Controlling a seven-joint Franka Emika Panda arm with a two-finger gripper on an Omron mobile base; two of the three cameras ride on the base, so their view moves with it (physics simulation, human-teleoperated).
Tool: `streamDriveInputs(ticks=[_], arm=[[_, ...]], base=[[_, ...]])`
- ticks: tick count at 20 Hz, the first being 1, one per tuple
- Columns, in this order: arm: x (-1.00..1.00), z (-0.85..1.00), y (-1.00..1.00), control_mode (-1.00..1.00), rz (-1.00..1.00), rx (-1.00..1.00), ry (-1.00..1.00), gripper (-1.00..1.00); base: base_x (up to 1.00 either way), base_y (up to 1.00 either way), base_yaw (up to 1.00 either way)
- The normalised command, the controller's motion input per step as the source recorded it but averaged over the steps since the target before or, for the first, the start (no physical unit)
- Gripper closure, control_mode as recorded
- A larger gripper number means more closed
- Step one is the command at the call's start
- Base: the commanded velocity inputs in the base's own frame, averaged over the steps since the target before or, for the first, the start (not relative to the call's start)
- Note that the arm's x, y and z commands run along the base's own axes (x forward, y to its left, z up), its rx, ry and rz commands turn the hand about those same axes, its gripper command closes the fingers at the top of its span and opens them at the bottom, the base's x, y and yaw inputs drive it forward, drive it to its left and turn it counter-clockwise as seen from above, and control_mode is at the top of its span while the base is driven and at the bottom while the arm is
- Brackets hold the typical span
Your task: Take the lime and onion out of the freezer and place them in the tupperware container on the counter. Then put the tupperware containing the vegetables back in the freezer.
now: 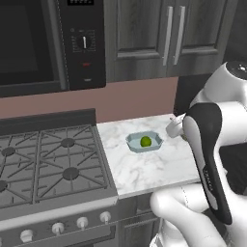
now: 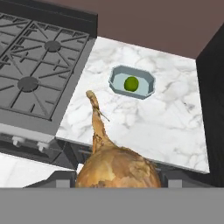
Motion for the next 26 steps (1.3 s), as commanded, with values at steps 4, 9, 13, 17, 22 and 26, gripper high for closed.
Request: streamDriveInputs(ticks=[4,9,13,17,22,26], arm=[[0.67,-0.54,-0.02,-1.00,0.11,0.00,0.09,1.00],[0.67,-0.52,-0.02,-1.00,0.15,0.00,0.12,1.00],[0.86,-0.71,-0.18,-1.00,0.04,0.00,0.03,1.00],[0.86,-0.79,-0.05,-1.00,0.00,-0.02,0.00,1.00],[0.86,-0.64,-0.03,-1.00,0.00,-0.01,0.00,1.00],[0.85,-0.26,-0.13,-1.00,0.00,0.02,0.07,1.00]], base=[[0.00,0.00,0.00],[0.00,0.00,0.00],[0.00,0.00,0.00],[0.00,0.00,0.00],[0.00,0.00,0.00],[0.00,0.00,0.00]])
